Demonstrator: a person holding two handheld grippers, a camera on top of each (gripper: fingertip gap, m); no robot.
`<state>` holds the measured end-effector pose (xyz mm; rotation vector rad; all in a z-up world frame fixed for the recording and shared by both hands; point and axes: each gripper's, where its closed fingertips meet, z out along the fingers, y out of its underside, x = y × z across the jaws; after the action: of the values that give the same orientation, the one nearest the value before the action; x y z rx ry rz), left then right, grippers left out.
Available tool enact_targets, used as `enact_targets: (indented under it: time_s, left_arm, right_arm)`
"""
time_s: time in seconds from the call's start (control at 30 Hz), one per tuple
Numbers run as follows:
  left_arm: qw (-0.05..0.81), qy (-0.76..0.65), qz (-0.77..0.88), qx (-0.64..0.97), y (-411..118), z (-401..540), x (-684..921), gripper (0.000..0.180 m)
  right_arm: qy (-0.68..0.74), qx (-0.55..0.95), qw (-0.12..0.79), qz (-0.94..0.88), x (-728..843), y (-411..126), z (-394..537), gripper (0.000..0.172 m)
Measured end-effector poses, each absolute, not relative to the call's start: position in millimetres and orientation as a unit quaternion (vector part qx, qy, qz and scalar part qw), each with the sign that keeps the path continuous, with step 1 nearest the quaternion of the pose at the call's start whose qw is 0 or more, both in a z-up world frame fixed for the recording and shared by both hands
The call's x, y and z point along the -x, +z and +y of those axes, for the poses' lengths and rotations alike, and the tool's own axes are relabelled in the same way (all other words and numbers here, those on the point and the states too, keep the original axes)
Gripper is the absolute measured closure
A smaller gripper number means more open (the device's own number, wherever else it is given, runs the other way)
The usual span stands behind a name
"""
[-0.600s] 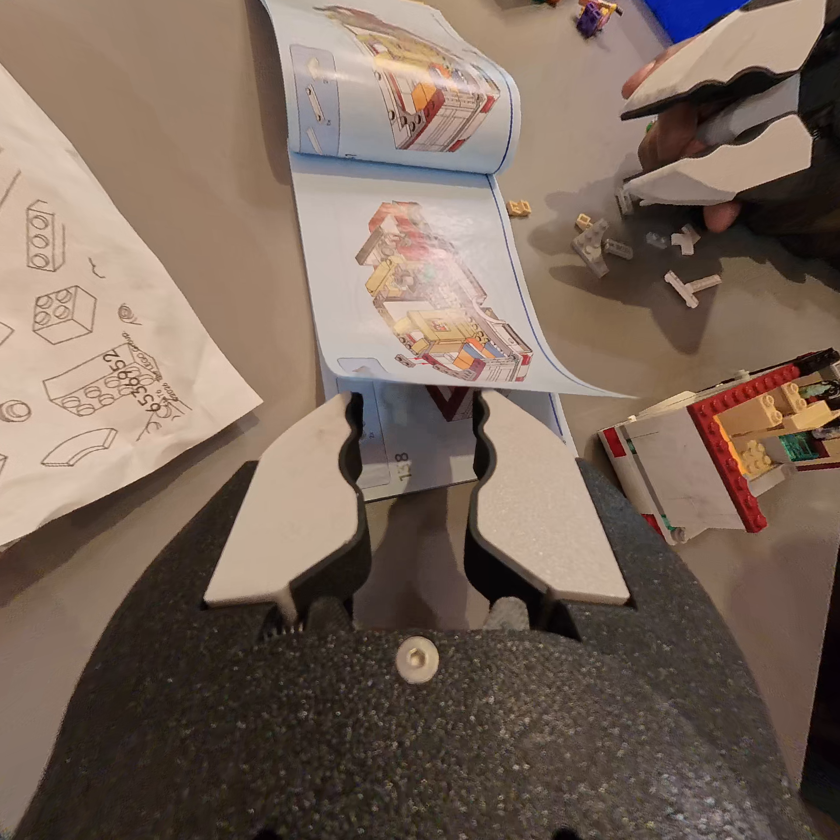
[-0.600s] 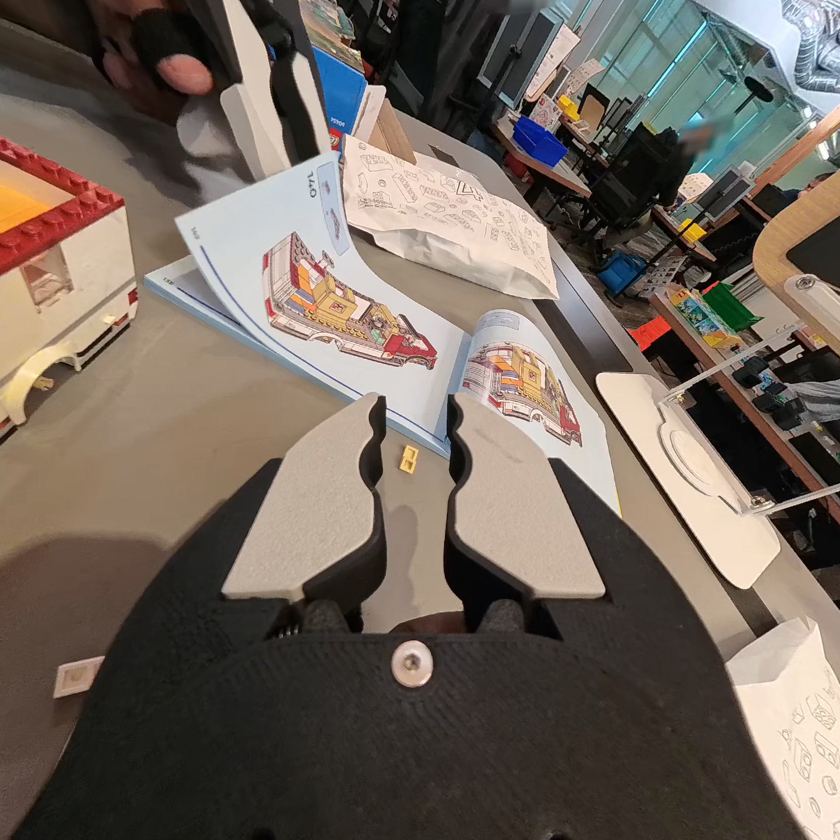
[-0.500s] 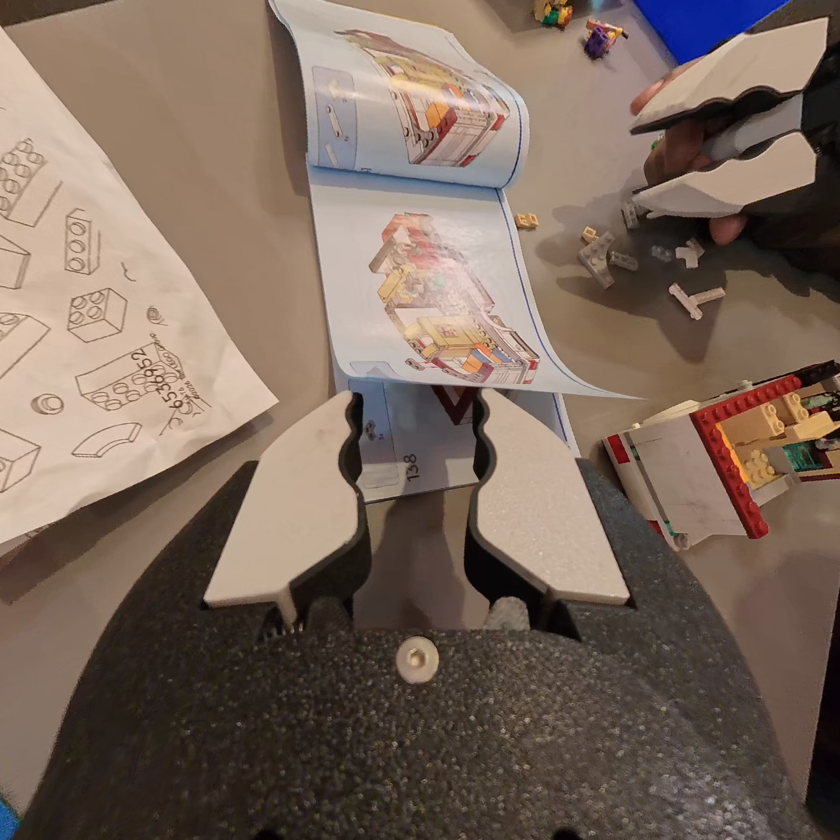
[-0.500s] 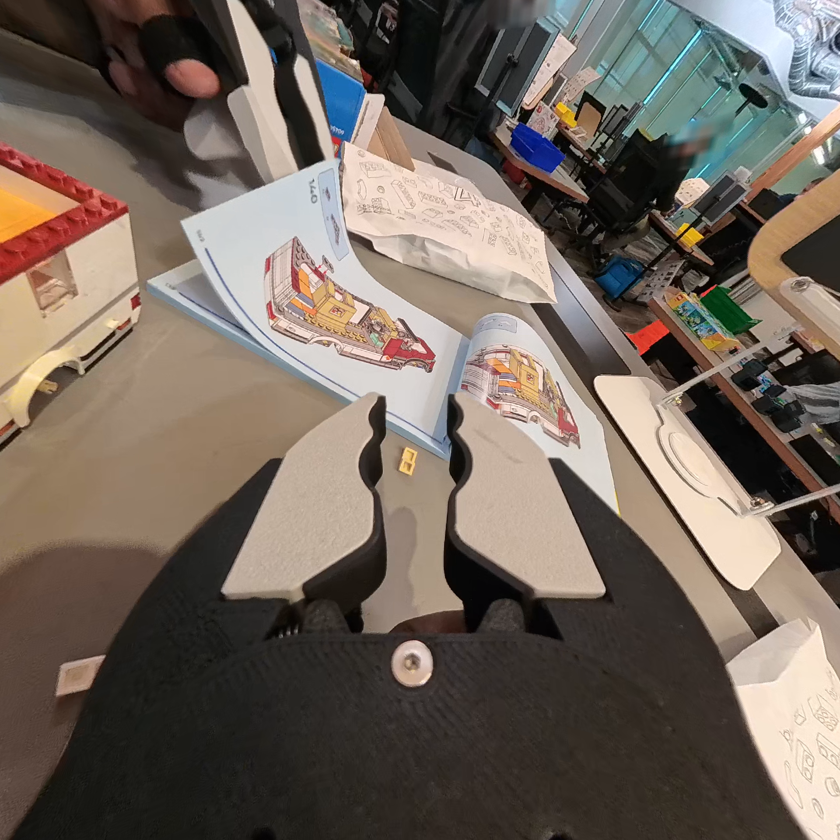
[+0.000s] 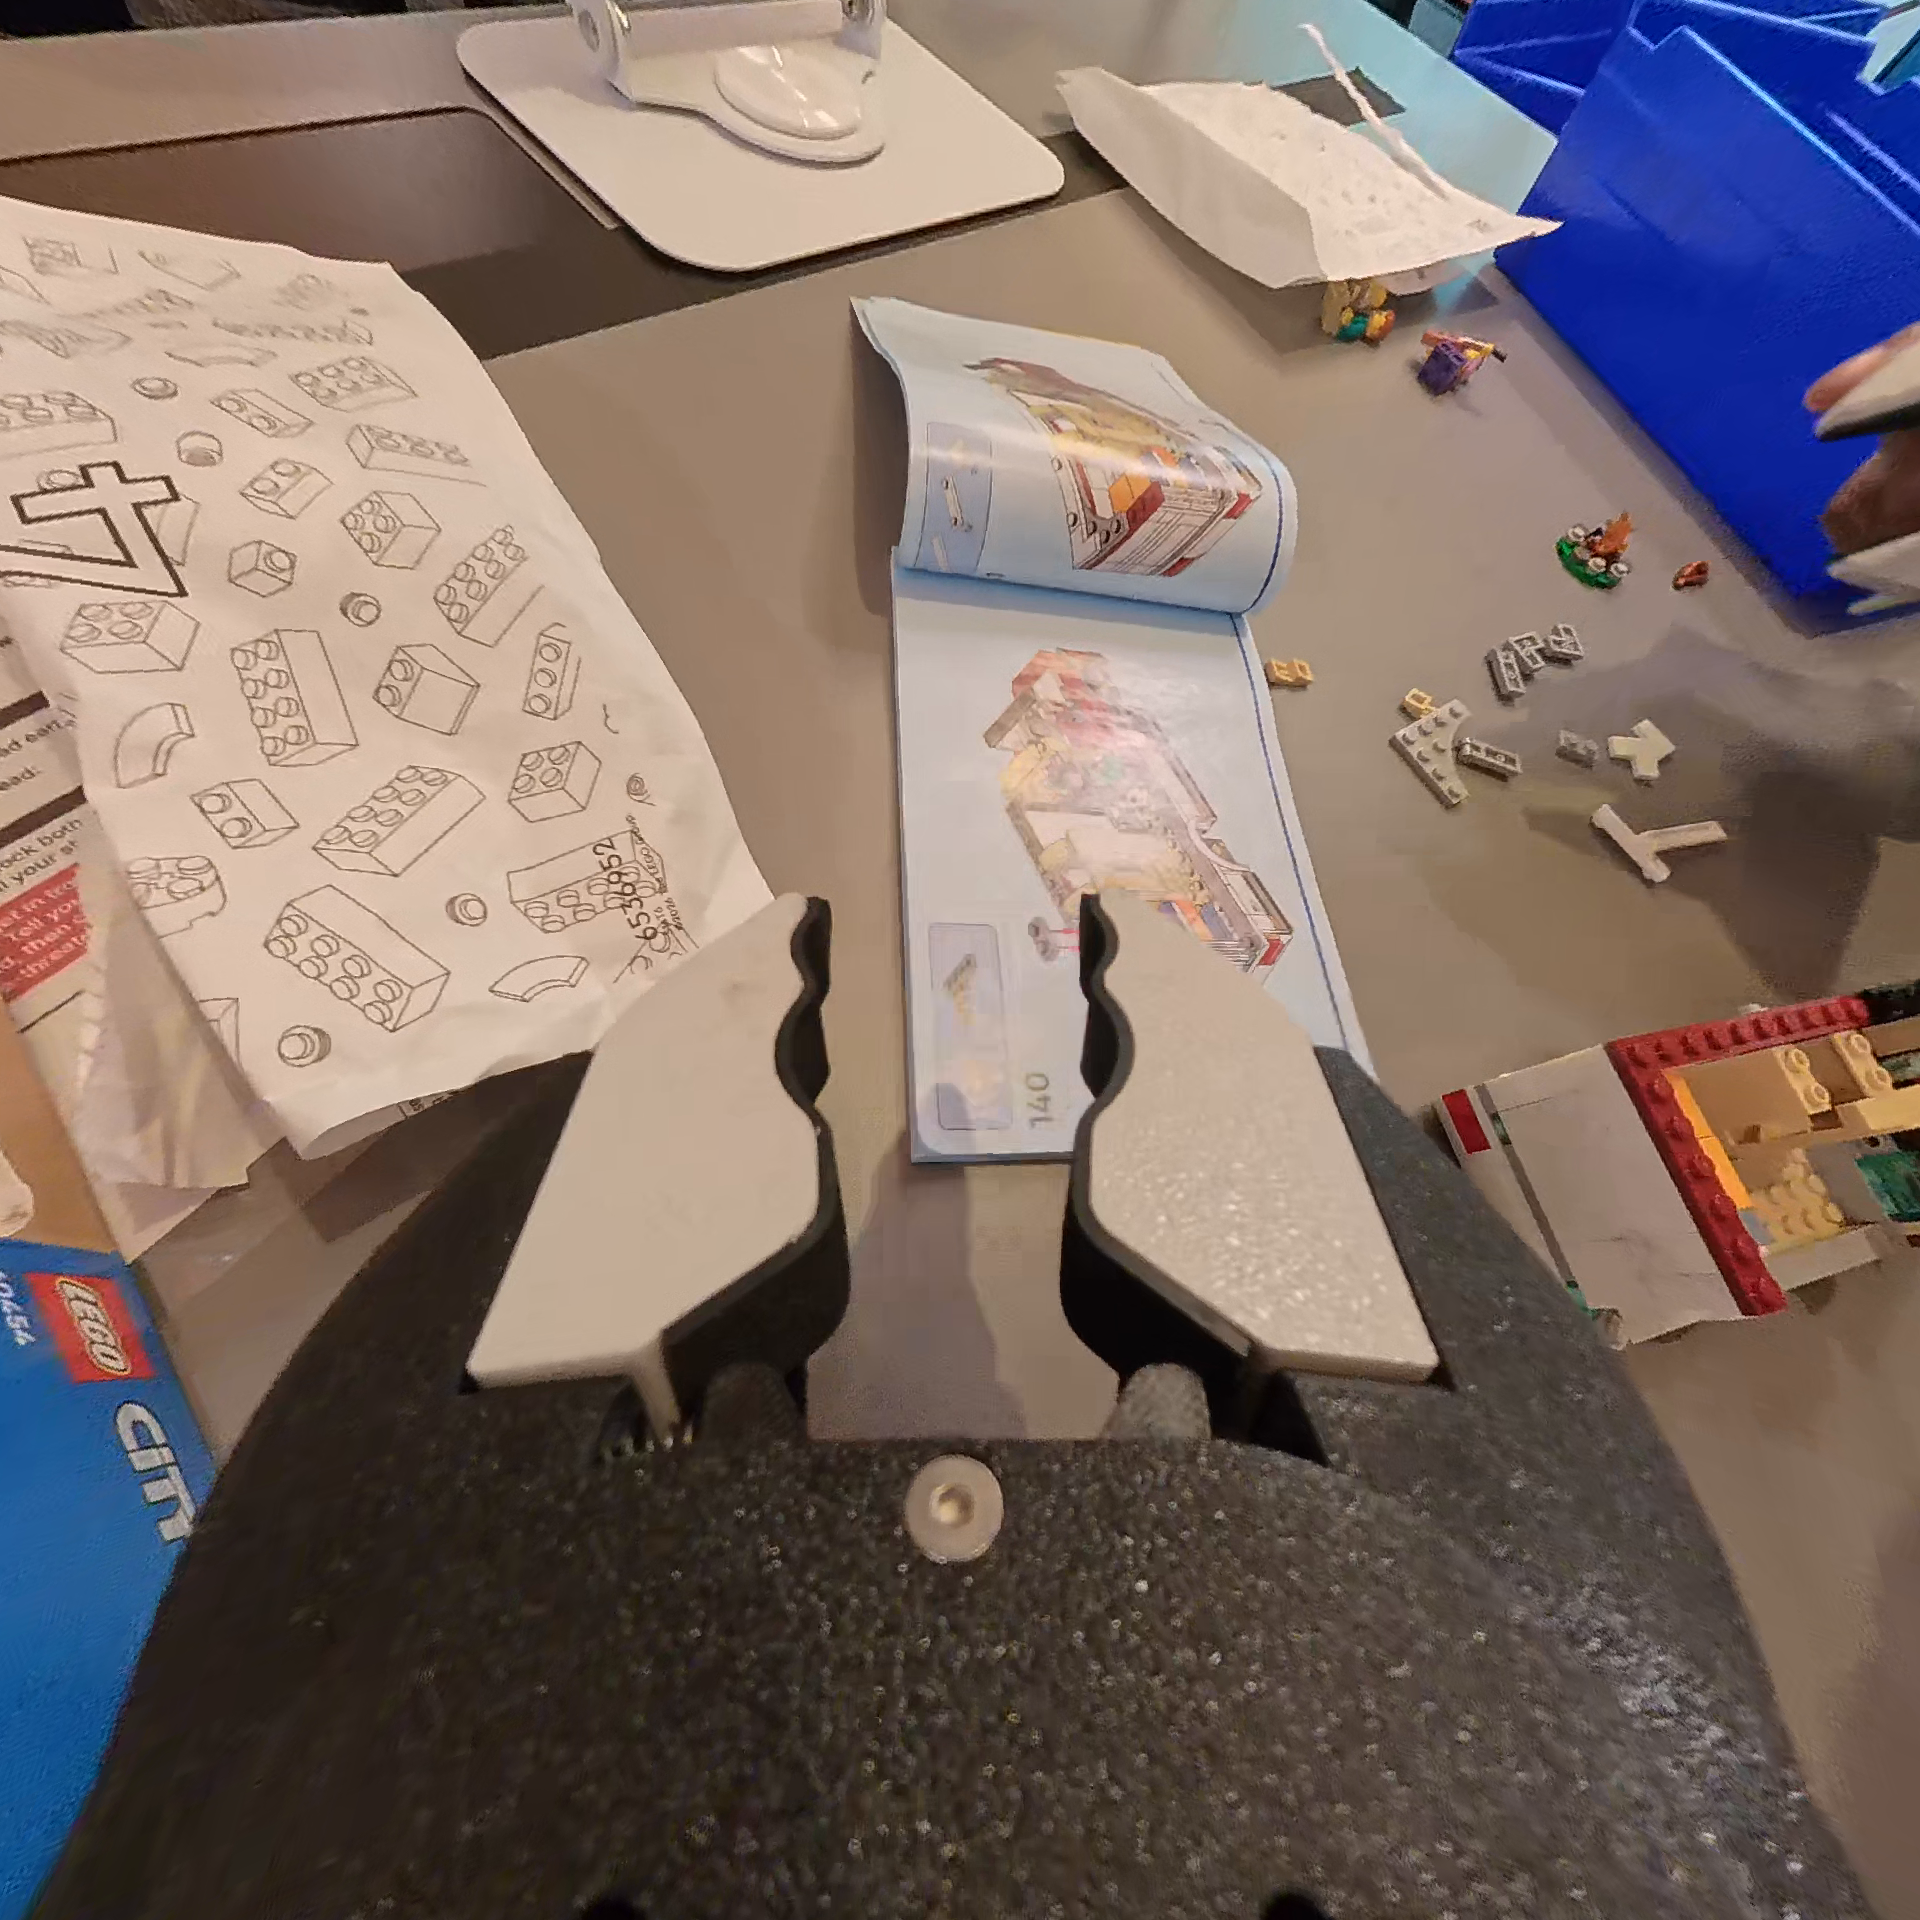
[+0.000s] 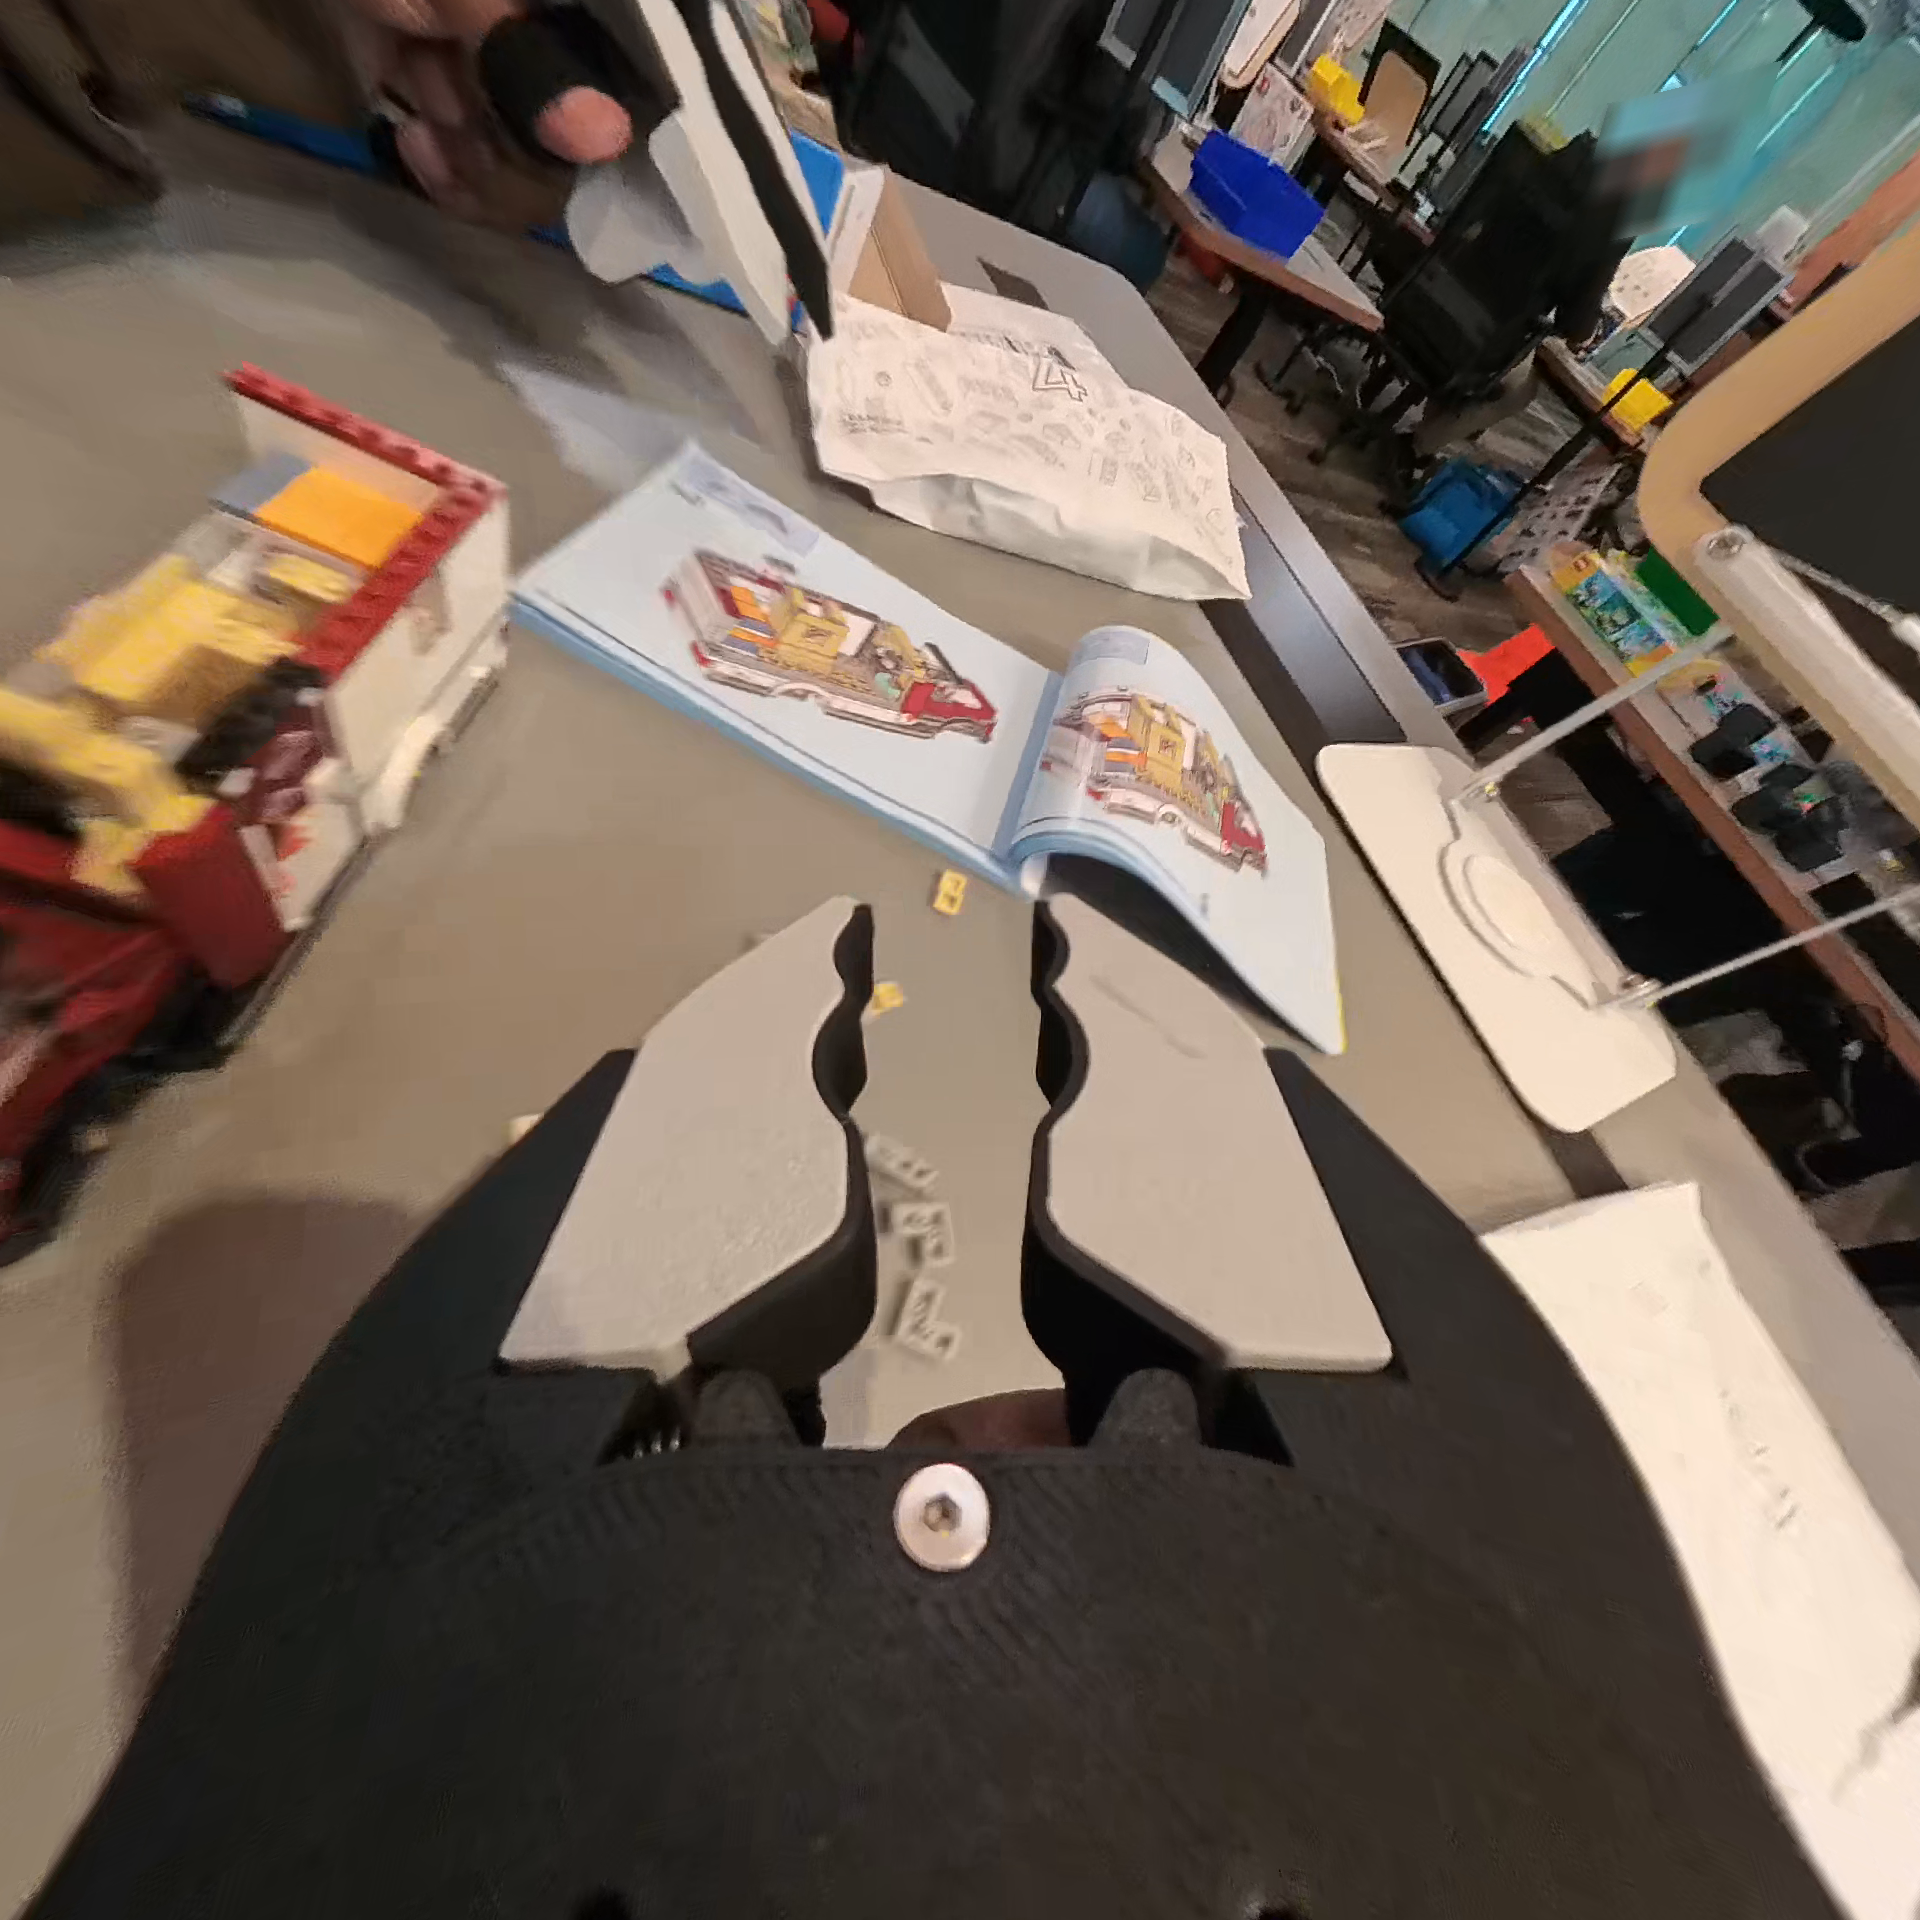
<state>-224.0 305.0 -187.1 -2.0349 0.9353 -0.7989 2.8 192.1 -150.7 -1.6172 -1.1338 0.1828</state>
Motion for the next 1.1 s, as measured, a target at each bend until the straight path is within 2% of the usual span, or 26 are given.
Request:
enact_targets:
  time_s: [0.33, 0.5, 0.77, 1.1]
  left_arm:
    - [0.404, -0.316, 0.333, 0.791, -189.3, 292.3, 232.5, 0.134]
    - [0.407, -0.356, 0.341, 0.769, -194.3, 238.9, 225.7, 0.134]
    - [0.395, -0.407, 0.438, 0.698, -189.3, 144.5, 191.3, 0.129]
    - [0.371, -0.392, 0.46, 0.705, -199.0, 127.1, 169.8, 0.127]
  right_arm:
    - [0.178, 0.687, 0.486, -0.51, 7.2, -189.0, 98.8, 0.141]
    - [0.254, 0.665, 0.413, -0.568, 24.9, -202.0, 54.7, 0.13]
    - [0.235, 0.676, 0.37, -0.593, 36.2, -222.3, 46.0, 0.116]
    - [0.204, 0.681, 0.353, -0.608, 44.7, -235.9, 49.6, 0.117]
